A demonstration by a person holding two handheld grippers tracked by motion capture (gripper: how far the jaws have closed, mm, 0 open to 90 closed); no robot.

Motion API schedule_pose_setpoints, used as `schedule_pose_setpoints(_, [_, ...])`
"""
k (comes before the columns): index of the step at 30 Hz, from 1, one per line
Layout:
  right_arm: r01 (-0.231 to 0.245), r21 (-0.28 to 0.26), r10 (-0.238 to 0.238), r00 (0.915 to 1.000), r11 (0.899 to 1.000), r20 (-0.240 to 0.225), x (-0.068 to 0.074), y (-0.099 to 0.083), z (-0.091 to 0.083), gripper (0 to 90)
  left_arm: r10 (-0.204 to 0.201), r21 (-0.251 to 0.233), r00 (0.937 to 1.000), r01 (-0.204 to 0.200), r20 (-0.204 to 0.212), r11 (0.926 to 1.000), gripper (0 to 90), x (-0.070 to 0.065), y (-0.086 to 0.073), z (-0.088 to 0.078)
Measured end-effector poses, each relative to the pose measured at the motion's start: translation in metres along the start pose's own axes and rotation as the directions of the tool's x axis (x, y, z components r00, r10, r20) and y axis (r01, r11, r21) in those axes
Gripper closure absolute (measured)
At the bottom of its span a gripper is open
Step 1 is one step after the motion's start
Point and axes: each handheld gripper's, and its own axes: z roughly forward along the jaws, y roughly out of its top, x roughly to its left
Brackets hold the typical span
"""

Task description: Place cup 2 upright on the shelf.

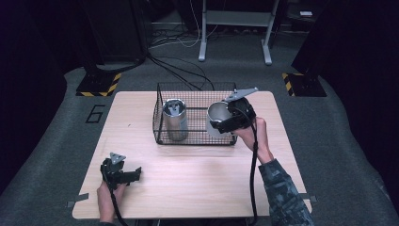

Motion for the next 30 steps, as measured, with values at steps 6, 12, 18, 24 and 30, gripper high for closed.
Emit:
schedule_pose_setpoints(6, [-0.003,-0.002,0.003,0.9999,1.0,0.012,-0.007,0.006,0.001,5.6,0.0,0.0,1.0,0.0,0.0,1.0,0.4,0.0,0.0,0.0])
schedule_pose_setpoints(12, [-0.011,0.004,0.011,0.9995,1.0,0.028,-0.016,0.011,0.006,5.6,0.001,0.001,1.0,-0.001,0.0,1.0,0.4,0.0,0.0,0.0])
schedule_pose_setpoints(18, [-0.013,0.011,0.012,0.9991,1.0,0.042,-0.021,0.018,0.013,5.6,0.0,0.0,1.0,0.0,0.0,1.0,0.4,0.0,0.0,0.0])
schedule_pose_setpoints(24, [-0.018,0.025,0.017,0.9987,1.0,0.048,-0.025,0.024,0.021,5.6,0.0,0.0,1.0,0.0,0.0,1.0,0.4,0.0,0.0,0.0])
schedule_pose_setpoints(30, [-0.015,0.037,0.013,0.9982,0.999,0.059,-0.029,0.031,0.03,5.6,-0.001,0.0,1.0,0.001,0.0,1.0,0.4,0.0,0.0,0.0])
